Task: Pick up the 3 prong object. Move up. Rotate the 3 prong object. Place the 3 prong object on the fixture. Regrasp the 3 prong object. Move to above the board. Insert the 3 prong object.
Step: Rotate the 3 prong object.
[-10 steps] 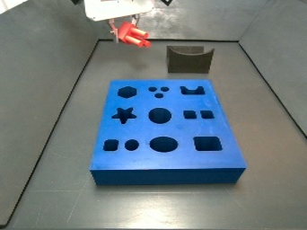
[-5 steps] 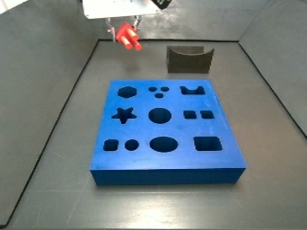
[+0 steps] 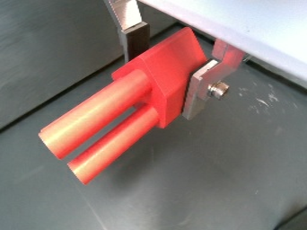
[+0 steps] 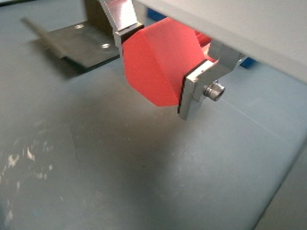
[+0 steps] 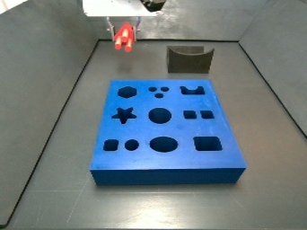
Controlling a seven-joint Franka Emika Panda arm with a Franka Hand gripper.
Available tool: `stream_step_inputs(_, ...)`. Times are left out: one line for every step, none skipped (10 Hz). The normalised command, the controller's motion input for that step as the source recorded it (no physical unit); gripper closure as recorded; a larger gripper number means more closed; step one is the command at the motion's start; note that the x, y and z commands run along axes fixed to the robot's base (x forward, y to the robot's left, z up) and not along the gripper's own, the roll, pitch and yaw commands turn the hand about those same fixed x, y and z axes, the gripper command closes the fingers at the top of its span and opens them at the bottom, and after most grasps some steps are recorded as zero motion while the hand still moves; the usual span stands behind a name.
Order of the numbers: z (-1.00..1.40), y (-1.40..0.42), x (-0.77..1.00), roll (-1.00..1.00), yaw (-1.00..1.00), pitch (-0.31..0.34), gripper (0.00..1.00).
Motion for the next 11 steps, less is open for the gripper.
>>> stream_step_inputs(0.04,0.02,-0.01,0.0,-1.0,-0.006,1.0)
stream_step_inputs(0.04,0.02,-0.01,0.0,-1.0,-0.006,1.0)
stream_step_inputs(0.04,0.02,-0.01,0.0,-1.0,-0.006,1.0)
stream_step_inputs(0.04,0.02,-0.01,0.0,-1.0,-0.007,1.0)
stream_step_inputs(0.04,0.02,-0.01,0.0,-1.0,-0.007,1.0)
stream_step_inputs(0.04,0.02,-0.01,0.0,-1.0,-0.007,1.0)
stream_step_inputs(0.04,0.02,-0.01,0.0,-1.0,-0.007,1.0)
stream_step_inputs(0.04,0.02,-0.01,0.0,-1.0,-0.007,1.0)
stream_step_inputs(0.04,0.02,-0.01,0.0,-1.0,-0.007,1.0)
stream_step_inputs(0.04,0.02,-0.01,0.0,-1.0,-0.008,1.0)
stream_step_inputs(0.04,0.02,-0.01,0.0,-1.0,-0.008,1.0)
